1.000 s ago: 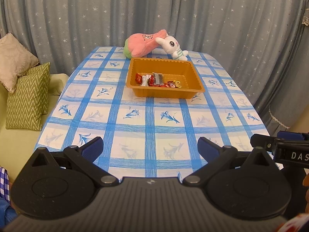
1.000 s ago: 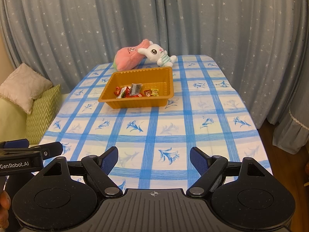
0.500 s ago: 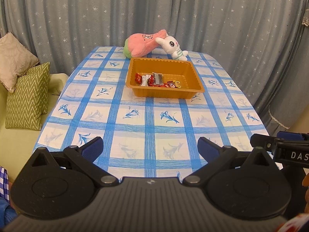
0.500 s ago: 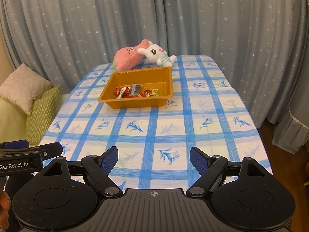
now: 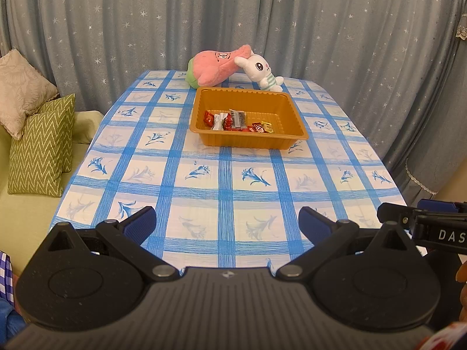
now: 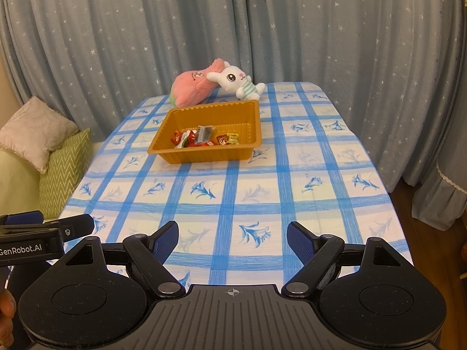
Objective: Organize snacks
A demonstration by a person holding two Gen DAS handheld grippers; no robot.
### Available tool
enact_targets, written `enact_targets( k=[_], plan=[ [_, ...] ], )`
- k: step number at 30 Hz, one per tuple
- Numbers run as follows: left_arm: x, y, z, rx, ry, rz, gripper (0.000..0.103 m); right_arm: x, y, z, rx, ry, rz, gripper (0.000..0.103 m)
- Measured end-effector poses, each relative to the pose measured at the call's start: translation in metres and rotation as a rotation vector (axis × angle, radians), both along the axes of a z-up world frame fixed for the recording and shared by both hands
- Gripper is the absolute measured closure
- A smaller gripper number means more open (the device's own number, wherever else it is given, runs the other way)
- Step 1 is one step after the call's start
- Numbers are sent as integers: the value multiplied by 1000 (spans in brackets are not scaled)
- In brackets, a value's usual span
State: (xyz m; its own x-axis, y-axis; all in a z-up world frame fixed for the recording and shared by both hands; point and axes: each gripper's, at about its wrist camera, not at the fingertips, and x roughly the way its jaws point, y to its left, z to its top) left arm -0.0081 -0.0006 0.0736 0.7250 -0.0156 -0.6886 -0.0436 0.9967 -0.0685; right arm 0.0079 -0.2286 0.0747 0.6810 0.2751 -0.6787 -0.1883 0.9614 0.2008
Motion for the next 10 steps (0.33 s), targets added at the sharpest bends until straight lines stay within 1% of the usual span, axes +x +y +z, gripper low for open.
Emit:
enact_targets(
  k=[10],
  plan=[
    [-4,-3,-2,-4,-21,-14,0,0,0,0,-1,0,0,22]
  ],
)
